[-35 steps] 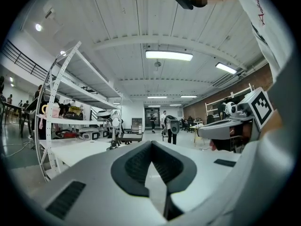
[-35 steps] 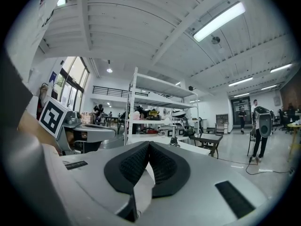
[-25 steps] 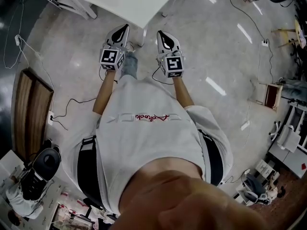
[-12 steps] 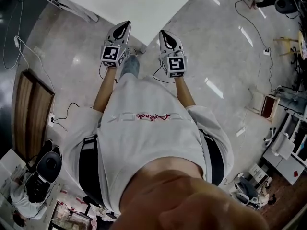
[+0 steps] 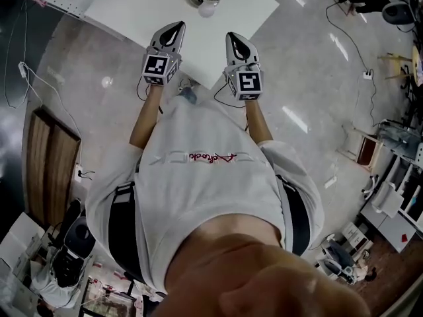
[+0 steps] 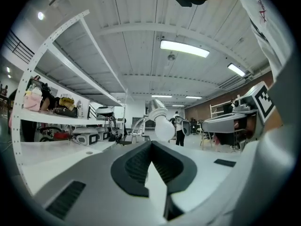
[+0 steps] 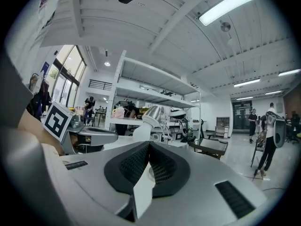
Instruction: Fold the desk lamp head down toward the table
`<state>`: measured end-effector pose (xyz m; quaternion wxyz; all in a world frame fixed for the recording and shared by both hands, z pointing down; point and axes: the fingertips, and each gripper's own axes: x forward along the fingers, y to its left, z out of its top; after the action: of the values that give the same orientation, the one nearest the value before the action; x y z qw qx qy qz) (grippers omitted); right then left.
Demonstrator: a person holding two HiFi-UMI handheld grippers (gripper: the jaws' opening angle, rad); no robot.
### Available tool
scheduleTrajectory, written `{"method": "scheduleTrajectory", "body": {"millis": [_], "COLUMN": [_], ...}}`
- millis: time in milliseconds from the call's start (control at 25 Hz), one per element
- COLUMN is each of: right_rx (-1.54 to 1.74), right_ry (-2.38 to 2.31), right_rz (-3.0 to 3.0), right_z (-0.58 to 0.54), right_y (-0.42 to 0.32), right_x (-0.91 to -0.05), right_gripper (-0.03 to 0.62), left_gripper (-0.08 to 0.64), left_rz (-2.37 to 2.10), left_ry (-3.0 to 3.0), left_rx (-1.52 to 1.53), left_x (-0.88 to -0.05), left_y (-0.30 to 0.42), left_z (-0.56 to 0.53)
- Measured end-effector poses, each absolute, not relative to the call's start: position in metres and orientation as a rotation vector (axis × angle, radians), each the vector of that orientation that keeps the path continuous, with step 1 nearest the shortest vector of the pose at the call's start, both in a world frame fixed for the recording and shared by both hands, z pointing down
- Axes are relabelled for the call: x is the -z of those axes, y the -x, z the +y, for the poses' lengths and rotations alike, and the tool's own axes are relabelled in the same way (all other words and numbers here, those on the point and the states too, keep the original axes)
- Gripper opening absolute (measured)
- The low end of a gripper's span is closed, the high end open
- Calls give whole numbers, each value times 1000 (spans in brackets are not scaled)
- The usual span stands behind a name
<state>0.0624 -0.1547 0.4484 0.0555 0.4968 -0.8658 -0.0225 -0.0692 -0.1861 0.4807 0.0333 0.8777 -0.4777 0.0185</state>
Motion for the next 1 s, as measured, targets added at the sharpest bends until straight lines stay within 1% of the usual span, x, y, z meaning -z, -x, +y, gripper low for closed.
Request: {"method": "scheduleTrajectory", "body": {"millis": [240, 480, 680, 1000], "right_rx": [81, 65, 35, 22], "right_ry": [-1589, -1641, -1610, -1478], "right_rz": [-2571, -2516, -2522, -2598], "right_z": [-204, -231, -246, -270], "right_y": [-63, -78, -89, -81], "right_x": [-441, -446, -454, -458], "right_gripper": [23, 23, 23, 23], "left_gripper": [26, 26, 26, 26], "left_rz": [-1396, -1348, -1360, -1413], "left_ry": [-2711, -2724, -2705, -2667], "left_rx": [-43, -81, -100, -135], "left_x": [-481, -490, -497, -506], "left_y": [80, 80, 68, 56], "left_z": [-241, -276, -292, -310]}}
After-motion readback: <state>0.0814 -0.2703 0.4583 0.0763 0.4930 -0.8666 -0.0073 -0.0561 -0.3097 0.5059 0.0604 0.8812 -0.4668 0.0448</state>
